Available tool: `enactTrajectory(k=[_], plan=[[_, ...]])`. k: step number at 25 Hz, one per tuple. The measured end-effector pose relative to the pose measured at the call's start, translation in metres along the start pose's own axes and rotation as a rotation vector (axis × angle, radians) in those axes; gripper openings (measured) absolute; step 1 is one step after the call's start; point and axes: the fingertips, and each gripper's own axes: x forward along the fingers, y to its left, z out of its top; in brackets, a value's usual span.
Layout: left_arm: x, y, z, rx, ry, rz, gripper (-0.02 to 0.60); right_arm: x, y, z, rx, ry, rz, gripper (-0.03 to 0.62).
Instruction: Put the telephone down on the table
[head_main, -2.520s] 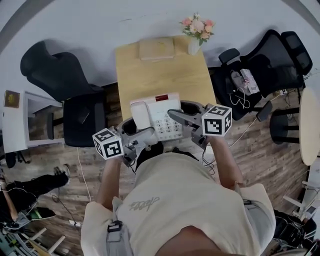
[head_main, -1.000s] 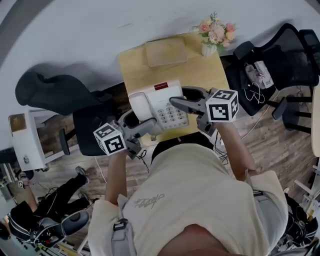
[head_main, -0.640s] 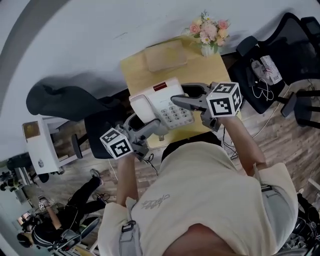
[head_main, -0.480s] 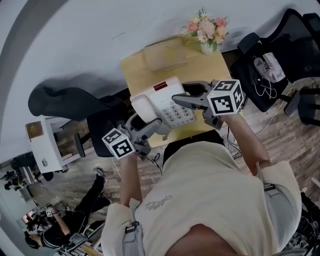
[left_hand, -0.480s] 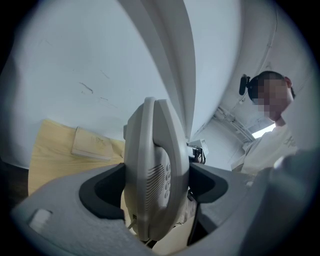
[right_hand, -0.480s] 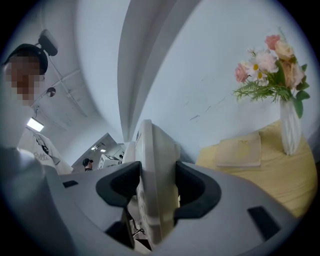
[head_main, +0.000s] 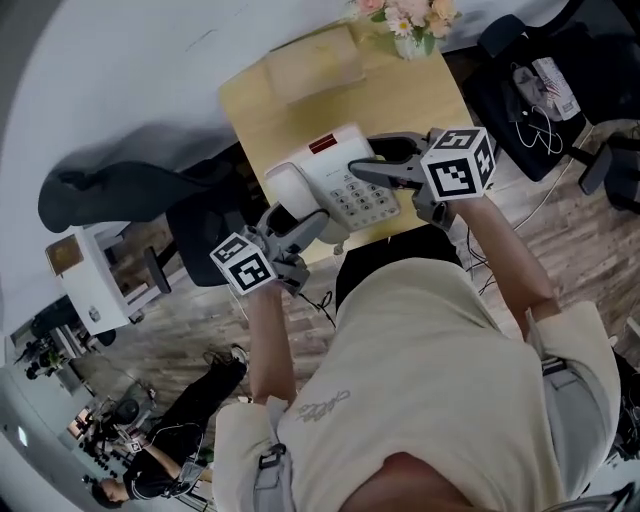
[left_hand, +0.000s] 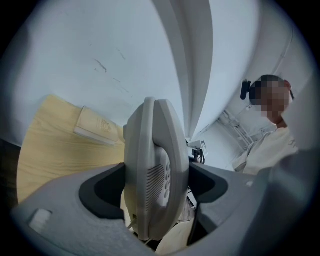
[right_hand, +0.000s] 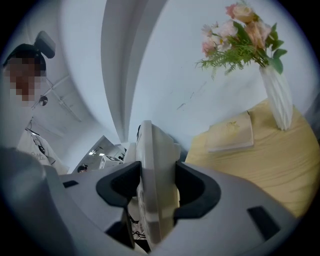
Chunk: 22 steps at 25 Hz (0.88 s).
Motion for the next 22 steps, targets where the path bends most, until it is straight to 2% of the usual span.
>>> enactTrajectory(k=[14,22], plan=[[0.013,0.107,-0.030,-0.088,0.107,-0.013,0.387,0.058,-0.089,-0.048,0.144,0.038,-0.007,0.218],[0.030,0.164,-0.020,-0.136,0.128,-0.029,0.387,0.089,-0.140,-0.042,0.190,0.051,-0.033,0.218]])
